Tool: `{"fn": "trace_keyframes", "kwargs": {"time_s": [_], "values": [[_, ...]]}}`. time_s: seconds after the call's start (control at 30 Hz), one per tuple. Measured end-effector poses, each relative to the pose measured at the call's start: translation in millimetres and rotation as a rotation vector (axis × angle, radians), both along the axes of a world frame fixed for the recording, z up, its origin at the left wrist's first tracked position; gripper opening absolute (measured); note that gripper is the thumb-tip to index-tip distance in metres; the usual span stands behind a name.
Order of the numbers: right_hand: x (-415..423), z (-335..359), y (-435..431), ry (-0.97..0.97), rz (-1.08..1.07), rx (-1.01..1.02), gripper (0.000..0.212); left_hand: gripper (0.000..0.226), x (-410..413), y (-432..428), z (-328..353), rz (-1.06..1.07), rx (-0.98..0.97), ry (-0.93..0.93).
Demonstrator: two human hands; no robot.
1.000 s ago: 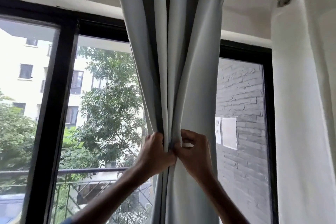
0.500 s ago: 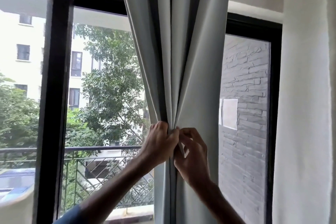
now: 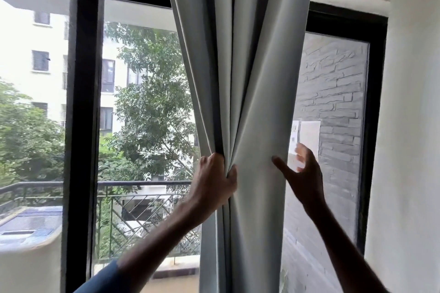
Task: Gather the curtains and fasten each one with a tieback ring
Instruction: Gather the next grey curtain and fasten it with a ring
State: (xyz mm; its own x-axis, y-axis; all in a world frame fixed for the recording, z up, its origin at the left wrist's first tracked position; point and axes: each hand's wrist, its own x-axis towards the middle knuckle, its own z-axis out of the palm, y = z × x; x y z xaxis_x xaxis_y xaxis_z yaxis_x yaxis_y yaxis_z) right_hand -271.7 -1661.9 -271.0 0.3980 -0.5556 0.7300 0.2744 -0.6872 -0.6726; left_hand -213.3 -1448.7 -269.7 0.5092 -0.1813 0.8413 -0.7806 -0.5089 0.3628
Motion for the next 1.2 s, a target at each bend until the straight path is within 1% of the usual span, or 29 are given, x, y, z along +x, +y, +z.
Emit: {"fn": "trace_keyframes", "kwargs": {"time_s": [0.03, 0.07, 0.1, 0.13, 0.27, 0.33, 0.4, 0.43, 0.47, 0.57, 0.63, 0.7, 0.8, 0.87, 0.93, 0.97, 1.07, 1.13, 1.2], "values": [[1, -1, -4, 0.045, 0.108, 0.048, 0.064, 0.047, -2, 1, -5, -0.004, 0.003, -0.009], [2, -4, -4, 0.077, 0.214, 0.07, 0.049, 0.045, -3, 3, -9, -0.007, 0.006, -0.012], [3, -10, -2, 0.106, 0.277, 0.08, 0.035, 0.043, -3, 4, -15, -0.007, 0.017, -0.007], [5, -18, 2, 0.12, 0.301, 0.084, 0.028, 0.043, -4, 6, -20, -0.006, 0.028, -0.001], [12, -66, 24, 0.191, 0.288, 0.104, 0.029, 0.048, -8, 14, -48, -0.019, 0.045, 0.044], [11, -93, 36, 0.237, 0.305, 0.101, 0.024, 0.047, -9, 19, -67, -0.025, 0.053, 0.091], [7, -117, 47, 0.266, 0.318, 0.109, 0.016, 0.041, -12, 23, -87, -0.054, 0.06, 0.145], [6, -129, 50, 0.284, 0.325, 0.12, 0.014, 0.034, -13, 25, -98, -0.065, 0.07, 0.17], [4, -138, 53, 0.298, 0.332, 0.13, 0.015, 0.027, -14, 26, -108, -0.062, 0.081, 0.191], [-2, -160, 55, 0.307, 0.387, 0.176, 0.027, 0.03, -20, 33, -138, -0.069, 0.108, 0.245], [-3, -166, 49, 0.276, 0.509, 0.229, 0.036, 0.025, -26, 40, -154, -0.138, 0.096, 0.236], [-2, -167, 38, 0.258, 0.651, 0.24, 0.042, 0.029, -29, 46, -165, -0.178, 0.08, 0.237], [0, -170, 27, 0.37, 0.858, 0.27, 0.046, 0.02, -28, 54, -171, -0.233, 0.114, 0.297], [2, -181, 30, 0.423, 0.954, 0.329, 0.044, 0.033, -25, 58, -175, -0.32, 0.112, 0.347], [2, -191, 37, 0.453, 1.013, 0.368, 0.044, 0.037, -25, 61, -178, -0.427, 0.058, 0.39], [2, -196, 41, 0.47, 1.056, 0.393, 0.045, 0.036, -27, 63, -180, -0.483, 0.025, 0.423], [1, -203, 53, 0.539, 1.151, 0.467, 0.048, 0.022, -29, 67, -185, -0.66, -0.081, 0.529], [0, -207, 58, 0.588, 1.179, 0.48, 0.046, 0.017, -28, 66, -188, -0.683, -0.128, 0.588], [0, -210, 58, 0.618, 1.214, 0.494, 0.05, 0.017, -27, 65, -192, -0.68, -0.177, 0.638]]}}
